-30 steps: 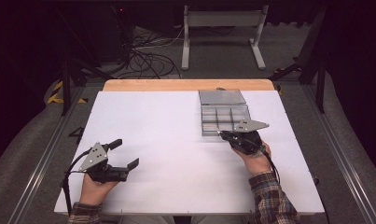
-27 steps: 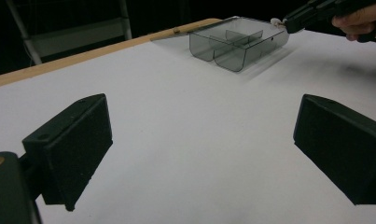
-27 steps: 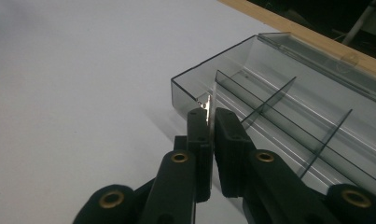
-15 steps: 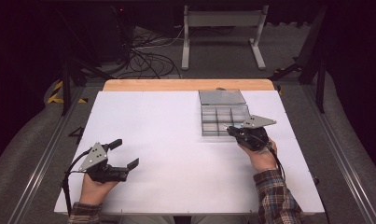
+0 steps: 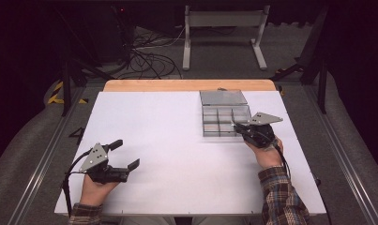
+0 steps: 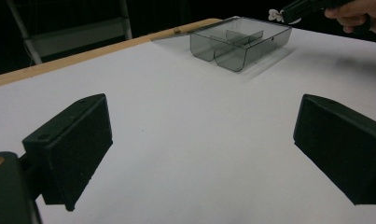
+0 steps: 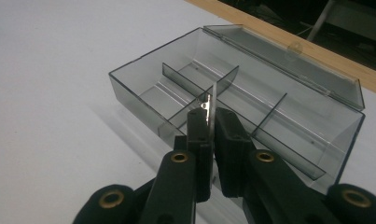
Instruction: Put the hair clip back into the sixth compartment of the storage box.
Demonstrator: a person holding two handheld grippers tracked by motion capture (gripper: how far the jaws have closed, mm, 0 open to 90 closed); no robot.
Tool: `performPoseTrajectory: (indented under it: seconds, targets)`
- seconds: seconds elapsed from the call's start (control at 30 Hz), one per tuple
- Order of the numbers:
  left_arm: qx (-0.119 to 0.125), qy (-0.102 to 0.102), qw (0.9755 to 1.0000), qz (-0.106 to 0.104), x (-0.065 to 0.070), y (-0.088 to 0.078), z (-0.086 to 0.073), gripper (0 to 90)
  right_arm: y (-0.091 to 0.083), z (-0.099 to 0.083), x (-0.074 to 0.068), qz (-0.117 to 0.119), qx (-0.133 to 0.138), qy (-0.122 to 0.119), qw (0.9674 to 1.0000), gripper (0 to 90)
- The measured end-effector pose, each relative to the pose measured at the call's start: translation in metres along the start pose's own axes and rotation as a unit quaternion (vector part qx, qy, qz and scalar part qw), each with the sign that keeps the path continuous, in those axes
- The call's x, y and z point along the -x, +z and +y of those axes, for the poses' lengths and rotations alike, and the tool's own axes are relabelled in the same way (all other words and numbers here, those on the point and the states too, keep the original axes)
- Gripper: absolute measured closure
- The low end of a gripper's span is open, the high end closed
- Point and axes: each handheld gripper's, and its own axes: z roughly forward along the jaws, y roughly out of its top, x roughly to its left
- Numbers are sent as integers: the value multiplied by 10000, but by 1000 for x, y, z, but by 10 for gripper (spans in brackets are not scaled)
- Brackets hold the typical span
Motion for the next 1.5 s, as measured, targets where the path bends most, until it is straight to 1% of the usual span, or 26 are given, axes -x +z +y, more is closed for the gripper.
performPoseTrajectory:
  seconds: [0.03,0.17,0.4,0.67,0.93,1.33,1.5]
  targets:
    - [8,-25,10000,1,0,0,0,49,0,-1,1,-7,-2,16,10000,855]
    - [-3,-14,10000,-2,0,1,0,49,2,-4,7,-80,-31,101,9999,855]
    - [-9,-18,10000,-3,0,1,-1,49,5,-8,16,-159,-91,166,9997,855]
    - [-30,17,10000,5,-1,1,-1,49,8,-11,23,-250,-130,218,9994,854]
    - [-39,-3,10000,-2,-1,1,-1,49,14,-15,31,-316,-208,291,9989,854]
    - [-30,-4,10000,-5,0,2,-2,50,27,-21,37,-345,-340,357,9982,853]
    - [-32,16,10000,-4,-1,2,-2,50,29,-22,37,-354,-370,363,9980,851]
